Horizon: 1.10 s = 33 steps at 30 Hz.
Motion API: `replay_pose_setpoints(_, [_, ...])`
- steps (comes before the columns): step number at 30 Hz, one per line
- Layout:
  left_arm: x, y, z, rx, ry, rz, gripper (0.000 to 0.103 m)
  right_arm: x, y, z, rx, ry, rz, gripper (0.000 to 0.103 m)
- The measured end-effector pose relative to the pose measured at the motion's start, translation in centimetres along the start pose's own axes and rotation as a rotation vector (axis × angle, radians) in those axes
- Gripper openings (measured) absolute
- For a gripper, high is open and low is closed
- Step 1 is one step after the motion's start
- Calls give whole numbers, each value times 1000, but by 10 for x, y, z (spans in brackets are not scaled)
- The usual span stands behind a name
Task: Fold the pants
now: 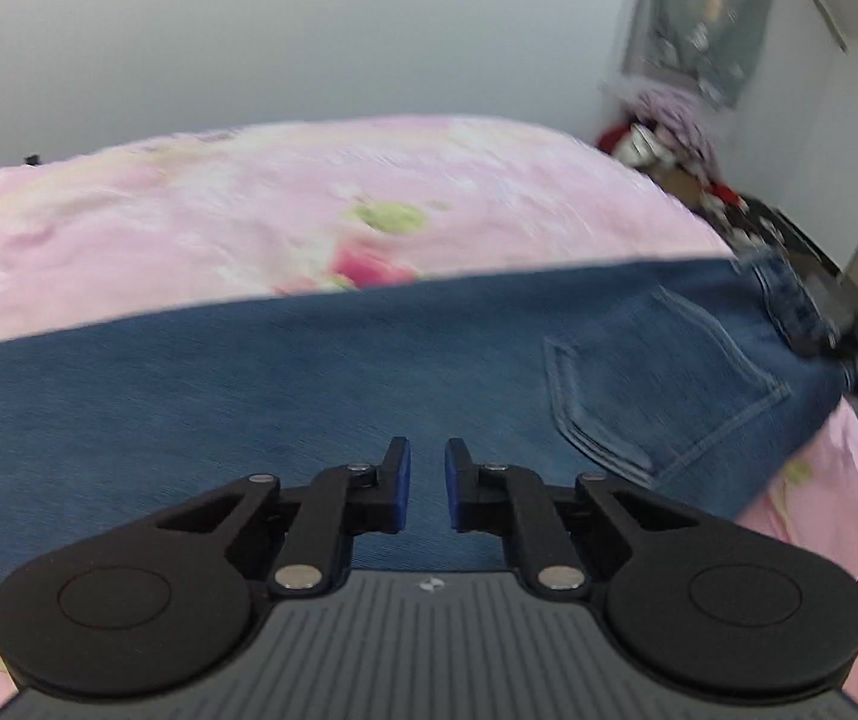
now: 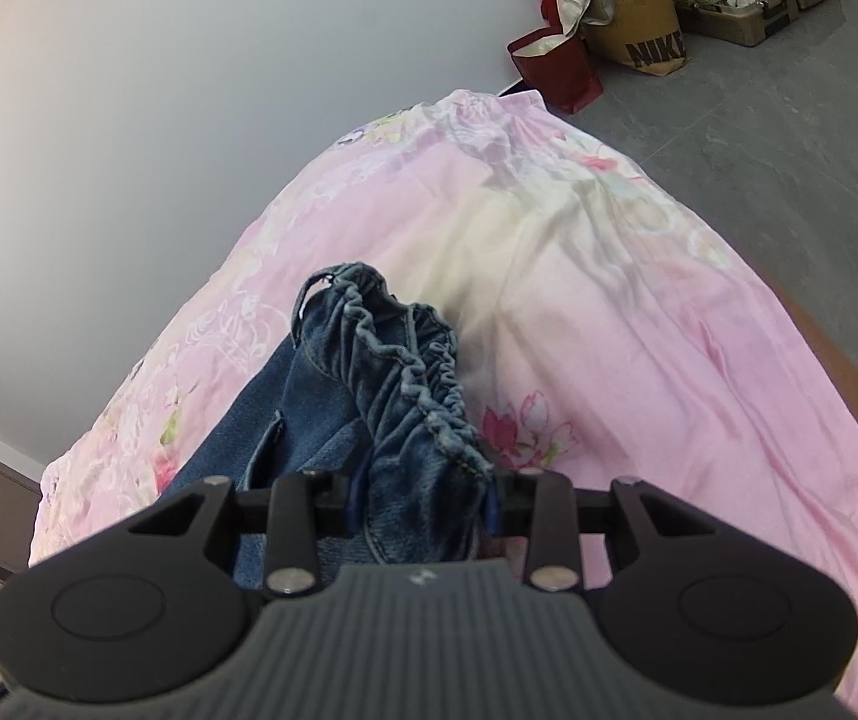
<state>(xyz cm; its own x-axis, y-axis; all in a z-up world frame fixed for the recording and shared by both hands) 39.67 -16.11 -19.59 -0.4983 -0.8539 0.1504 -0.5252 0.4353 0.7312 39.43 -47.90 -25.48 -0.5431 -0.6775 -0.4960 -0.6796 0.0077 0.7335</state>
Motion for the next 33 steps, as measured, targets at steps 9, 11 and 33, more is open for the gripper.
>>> replay_pose_setpoints(9, [13, -36, 34, -116, -10, 20, 12, -9, 3, -6, -6, 44, -15, 31])
replay_pose_setpoints(11, [16, -43, 38, -138, -54, 2, 12, -15, 6, -8, -1, 53, -23, 31])
replay_pose_setpoints(33, [-12, -37, -12, -77, -140, -10, 12, -144, 80, -7, 83, 354, -125, 24])
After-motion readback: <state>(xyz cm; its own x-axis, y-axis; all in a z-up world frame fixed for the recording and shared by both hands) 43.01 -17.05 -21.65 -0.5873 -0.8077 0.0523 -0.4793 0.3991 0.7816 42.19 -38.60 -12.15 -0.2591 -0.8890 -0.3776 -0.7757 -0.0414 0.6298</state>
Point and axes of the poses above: each gripper's, at about its wrist camera, not at the fingertips, and y roughly against the way its jaws point, x to its right, z to its underside, the point moved 4 cm from there along -y, roughly the way its jaws point, and after that the axes turned 6 degrees about z, right-handed, at the moved point
